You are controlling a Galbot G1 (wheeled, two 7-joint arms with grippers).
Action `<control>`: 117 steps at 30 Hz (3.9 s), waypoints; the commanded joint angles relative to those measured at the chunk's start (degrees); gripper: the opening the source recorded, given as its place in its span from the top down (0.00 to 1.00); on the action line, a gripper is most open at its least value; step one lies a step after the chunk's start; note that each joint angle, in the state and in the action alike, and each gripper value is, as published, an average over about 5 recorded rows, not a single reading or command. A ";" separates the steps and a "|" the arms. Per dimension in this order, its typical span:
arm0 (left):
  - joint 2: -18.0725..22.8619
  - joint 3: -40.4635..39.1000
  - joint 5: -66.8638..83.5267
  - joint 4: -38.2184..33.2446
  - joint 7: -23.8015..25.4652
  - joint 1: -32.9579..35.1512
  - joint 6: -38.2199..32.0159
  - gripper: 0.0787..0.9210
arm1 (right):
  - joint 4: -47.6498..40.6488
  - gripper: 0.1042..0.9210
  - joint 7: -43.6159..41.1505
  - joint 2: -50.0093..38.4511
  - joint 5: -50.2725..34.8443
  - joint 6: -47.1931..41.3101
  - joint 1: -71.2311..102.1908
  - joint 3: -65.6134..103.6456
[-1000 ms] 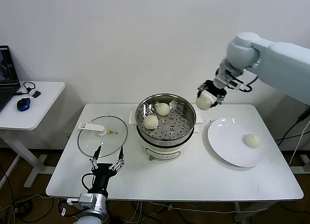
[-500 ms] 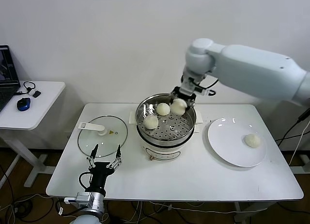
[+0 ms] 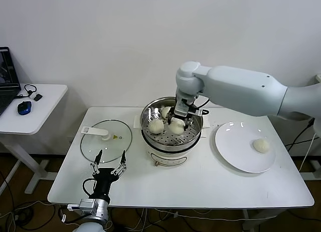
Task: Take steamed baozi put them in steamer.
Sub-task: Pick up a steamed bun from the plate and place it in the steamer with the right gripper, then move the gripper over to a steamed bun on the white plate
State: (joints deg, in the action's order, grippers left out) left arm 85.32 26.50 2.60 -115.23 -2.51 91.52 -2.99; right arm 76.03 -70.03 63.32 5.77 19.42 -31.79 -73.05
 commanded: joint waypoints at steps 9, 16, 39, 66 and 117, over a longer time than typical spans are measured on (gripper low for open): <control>-0.01 -0.16 0.07 0.47 -0.02 -0.38 0.22 0.12 | 1.10 0.32 0.19 1.11 4.45 1.61 4.40 0.97; 0.05 -0.10 0.07 0.41 -0.06 -0.21 0.15 0.12 | 1.08 0.32 0.37 1.30 5.92 3.15 4.83 1.26; 0.26 -0.33 0.17 0.38 -0.13 -0.48 0.42 0.12 | 0.56 0.29 1.53 1.52 7.91 6.68 6.00 2.64; 0.42 -0.89 0.25 0.22 -0.25 -0.51 0.55 0.12 | -3.15 0.12 1.37 -3.80 1.66 11.31 -1.62 4.36; -0.47 -1.29 2.33 -1.48 -0.69 -0.02 0.95 0.12 | -31.43 0.12 4.78 -27.06 15.46 -8.33 34.41 41.16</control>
State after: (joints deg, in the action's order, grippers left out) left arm 84.81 25.03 4.92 -117.02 -3.19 91.52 -2.09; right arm 51.33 -66.21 32.52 9.36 7.37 -8.44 -45.13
